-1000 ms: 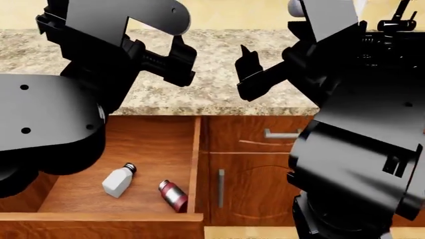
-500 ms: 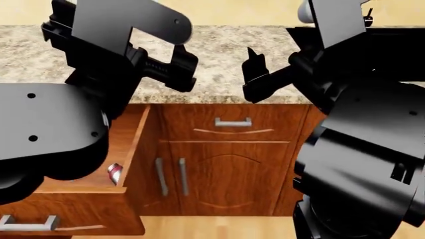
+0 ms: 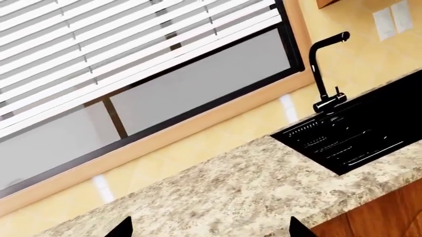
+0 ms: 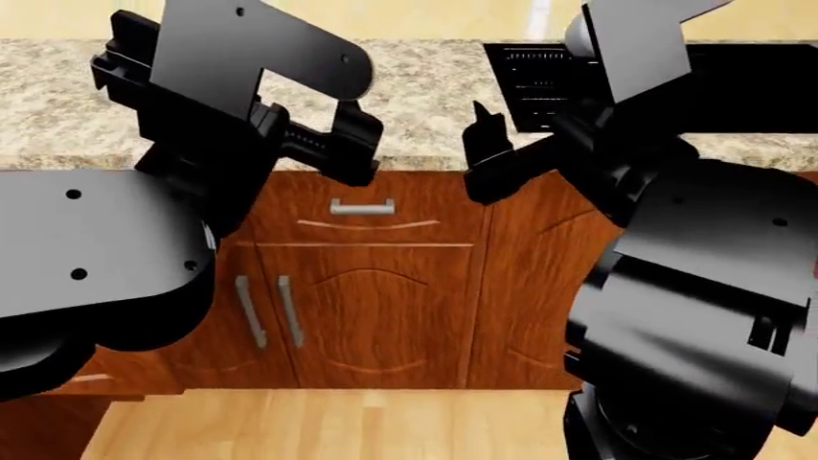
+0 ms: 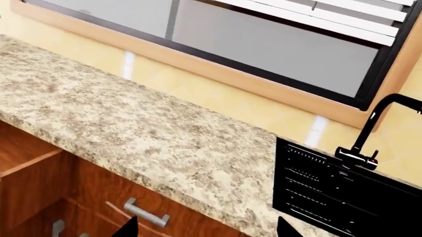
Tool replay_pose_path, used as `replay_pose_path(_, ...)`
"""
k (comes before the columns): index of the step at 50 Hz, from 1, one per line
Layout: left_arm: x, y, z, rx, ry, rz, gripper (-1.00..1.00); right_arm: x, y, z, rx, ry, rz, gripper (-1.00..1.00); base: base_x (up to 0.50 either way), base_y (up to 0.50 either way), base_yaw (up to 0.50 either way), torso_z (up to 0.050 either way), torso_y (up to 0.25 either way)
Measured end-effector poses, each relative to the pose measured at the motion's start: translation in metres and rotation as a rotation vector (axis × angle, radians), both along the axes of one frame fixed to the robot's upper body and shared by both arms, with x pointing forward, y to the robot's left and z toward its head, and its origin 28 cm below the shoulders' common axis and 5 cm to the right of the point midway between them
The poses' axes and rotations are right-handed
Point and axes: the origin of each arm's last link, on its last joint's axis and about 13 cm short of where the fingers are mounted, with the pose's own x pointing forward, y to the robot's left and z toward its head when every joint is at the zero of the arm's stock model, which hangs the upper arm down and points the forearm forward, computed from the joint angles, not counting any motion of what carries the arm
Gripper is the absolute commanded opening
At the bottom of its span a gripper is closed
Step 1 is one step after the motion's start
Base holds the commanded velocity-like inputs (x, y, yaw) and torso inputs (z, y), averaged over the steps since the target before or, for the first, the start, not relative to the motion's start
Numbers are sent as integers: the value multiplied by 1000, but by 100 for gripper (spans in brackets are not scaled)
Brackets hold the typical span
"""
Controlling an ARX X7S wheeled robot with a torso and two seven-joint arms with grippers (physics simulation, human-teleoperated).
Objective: Pick and place the shaker into the drawer. Then close the cabinet.
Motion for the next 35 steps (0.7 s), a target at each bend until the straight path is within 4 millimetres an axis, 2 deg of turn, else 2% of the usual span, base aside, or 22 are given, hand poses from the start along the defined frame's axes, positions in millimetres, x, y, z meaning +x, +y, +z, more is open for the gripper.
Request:
replay_pose_path(3, 1, 0, -2, -1, 3, -2, 100, 0, 0, -1, 0, 3, 0, 100, -235, -501, 0, 0, 0)
replay_pose_path(7, 6, -2, -12, -31, 29, -15, 100, 3, 1, -7, -1, 15, -14, 100, 0, 0, 0, 0, 0)
replay_pose_path(10, 16, -4, -32, -69, 75, -13, 100, 11, 1, -20, -2, 46, -33, 100, 0, 0, 0, 0, 0)
replay_pose_path(12, 26, -6, -53, -86, 116, 0, 100, 20, 0, -34, -5, 78, -55, 100, 0, 0, 0, 0, 0)
replay_pose_path(17, 50, -10, -118, -145, 260, 54, 100, 49, -3, -83, -16, 174, -132, 100, 0, 0, 0, 0, 0)
replay_pose_path(24, 70, -11, -209, -160, 391, 147, 100, 79, -7, -171, 11, 303, -205, 100, 0, 0, 0, 0, 0)
replay_pose_path(30, 78, -9, -269, -148, 431, 215, 100, 83, -5, -246, 71, 397, -249, 100, 0, 0, 0, 0, 0)
replay_pose_path(35, 81, -4, -301, -140, 467, 256, 100, 76, -3, -289, 100, 446, -296, 100, 0, 0, 0, 0, 0)
